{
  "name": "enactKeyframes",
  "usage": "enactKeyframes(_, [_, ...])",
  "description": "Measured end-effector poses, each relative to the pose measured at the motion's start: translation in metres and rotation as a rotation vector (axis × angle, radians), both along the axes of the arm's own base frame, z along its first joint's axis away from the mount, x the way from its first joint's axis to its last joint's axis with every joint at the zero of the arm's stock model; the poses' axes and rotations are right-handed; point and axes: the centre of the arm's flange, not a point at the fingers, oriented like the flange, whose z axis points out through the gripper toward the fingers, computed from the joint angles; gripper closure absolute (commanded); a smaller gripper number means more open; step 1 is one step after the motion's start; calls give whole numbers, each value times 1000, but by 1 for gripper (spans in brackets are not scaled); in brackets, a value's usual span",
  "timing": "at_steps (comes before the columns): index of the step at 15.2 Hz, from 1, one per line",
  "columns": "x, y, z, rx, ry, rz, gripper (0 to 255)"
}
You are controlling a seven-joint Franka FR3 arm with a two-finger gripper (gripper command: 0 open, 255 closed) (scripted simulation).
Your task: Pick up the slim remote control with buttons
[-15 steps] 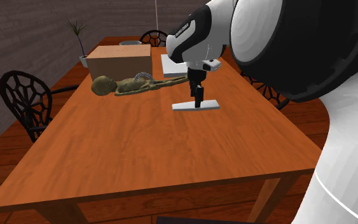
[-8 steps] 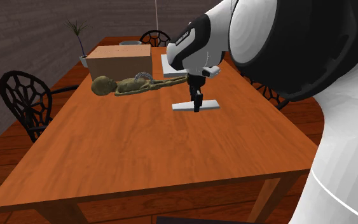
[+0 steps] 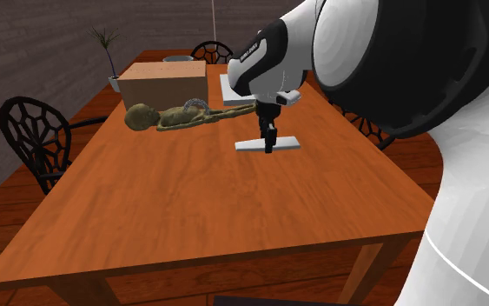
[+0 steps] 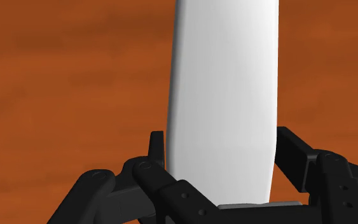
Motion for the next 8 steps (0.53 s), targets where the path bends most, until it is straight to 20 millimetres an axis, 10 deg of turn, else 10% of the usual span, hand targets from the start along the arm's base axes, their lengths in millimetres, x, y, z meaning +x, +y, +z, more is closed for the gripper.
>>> enactKeyframes(8, [-1, 0, 36, 0, 0, 0, 255])
